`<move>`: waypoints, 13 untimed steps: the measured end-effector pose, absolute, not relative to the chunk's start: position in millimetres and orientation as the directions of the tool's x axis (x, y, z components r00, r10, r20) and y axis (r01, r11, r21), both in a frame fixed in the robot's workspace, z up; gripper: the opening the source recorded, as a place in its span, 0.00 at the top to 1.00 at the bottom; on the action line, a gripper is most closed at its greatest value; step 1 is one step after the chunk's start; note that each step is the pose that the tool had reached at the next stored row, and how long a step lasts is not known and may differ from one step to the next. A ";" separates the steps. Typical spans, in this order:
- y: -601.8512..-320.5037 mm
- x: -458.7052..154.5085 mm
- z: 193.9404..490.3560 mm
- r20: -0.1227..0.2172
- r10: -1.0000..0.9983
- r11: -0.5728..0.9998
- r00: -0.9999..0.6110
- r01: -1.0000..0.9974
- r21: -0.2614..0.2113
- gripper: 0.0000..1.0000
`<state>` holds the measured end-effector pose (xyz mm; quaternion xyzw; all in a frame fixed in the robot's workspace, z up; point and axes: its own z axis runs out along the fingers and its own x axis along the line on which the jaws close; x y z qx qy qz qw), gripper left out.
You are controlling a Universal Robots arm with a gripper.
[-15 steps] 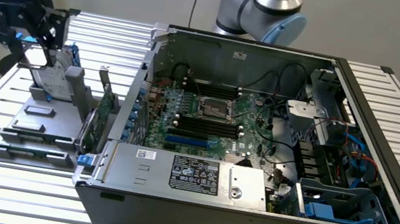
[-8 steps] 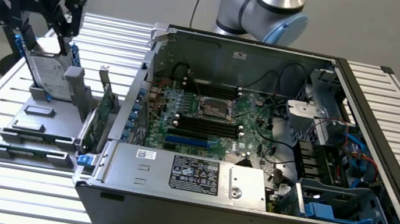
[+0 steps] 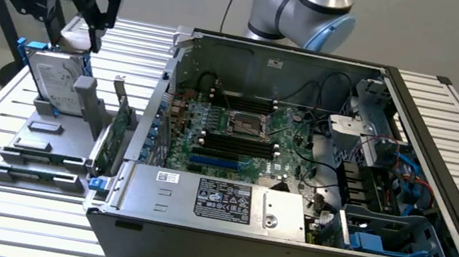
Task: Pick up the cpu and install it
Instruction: 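Pick up the cpu and move it towards the insertion slot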
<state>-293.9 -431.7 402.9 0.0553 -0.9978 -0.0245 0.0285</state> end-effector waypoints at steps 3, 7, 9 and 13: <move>-431.7 -280.1 405.6 0.057 -0.112 0.993 -0.992 -0.109 0.052 0.45; -431.7 -262.1 405.8 0.060 -0.112 0.993 -0.992 -0.109 0.053 0.45; -431.7 -253.0 405.7 0.060 -0.112 0.993 -0.992 -0.109 0.053 0.45; -431.7 -234.9 405.6 0.061 -0.112 0.993 -0.992 -0.108 0.053 0.45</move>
